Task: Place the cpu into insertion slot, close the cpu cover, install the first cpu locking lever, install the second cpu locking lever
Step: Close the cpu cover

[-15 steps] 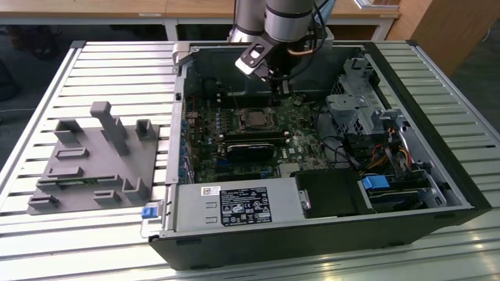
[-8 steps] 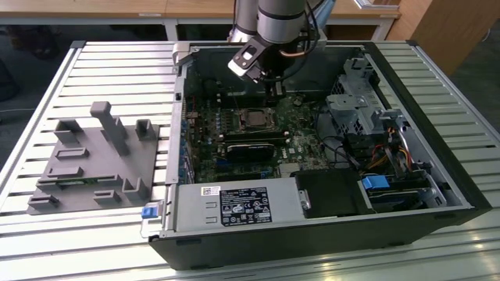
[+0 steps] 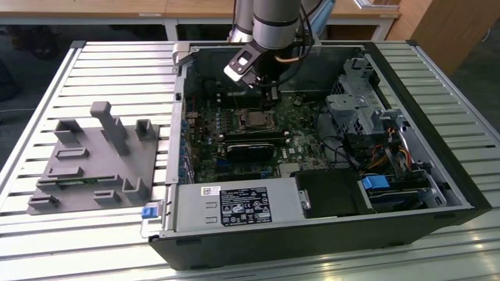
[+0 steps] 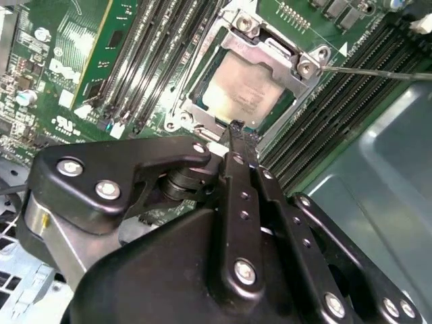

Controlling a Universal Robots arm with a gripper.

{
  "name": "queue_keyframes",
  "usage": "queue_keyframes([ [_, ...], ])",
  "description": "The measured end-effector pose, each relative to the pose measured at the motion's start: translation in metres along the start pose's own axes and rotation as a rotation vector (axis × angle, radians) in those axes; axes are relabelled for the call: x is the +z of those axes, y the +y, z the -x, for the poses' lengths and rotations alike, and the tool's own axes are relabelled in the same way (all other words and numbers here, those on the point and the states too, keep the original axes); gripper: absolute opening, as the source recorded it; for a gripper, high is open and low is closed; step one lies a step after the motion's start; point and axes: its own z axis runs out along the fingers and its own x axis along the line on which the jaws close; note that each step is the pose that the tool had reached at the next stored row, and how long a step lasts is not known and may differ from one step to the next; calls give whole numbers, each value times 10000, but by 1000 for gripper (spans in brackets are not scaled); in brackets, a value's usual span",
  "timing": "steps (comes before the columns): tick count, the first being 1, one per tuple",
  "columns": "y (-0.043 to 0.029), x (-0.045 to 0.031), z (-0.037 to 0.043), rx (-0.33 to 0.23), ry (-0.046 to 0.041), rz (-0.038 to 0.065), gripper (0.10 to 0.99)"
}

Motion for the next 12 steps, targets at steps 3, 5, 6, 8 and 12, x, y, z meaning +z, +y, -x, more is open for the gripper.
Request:
queue_keyframes([
  [3,-16,39,0,-24,1,-1,106],
  [5,-64,44,2,-33,0,-3,106],
  [6,-100,46,2,-37,1,-1,106],
  [8,-173,51,-1,-48,4,0,106],
  [12,-230,72,-2,-63,3,-1,106],
])
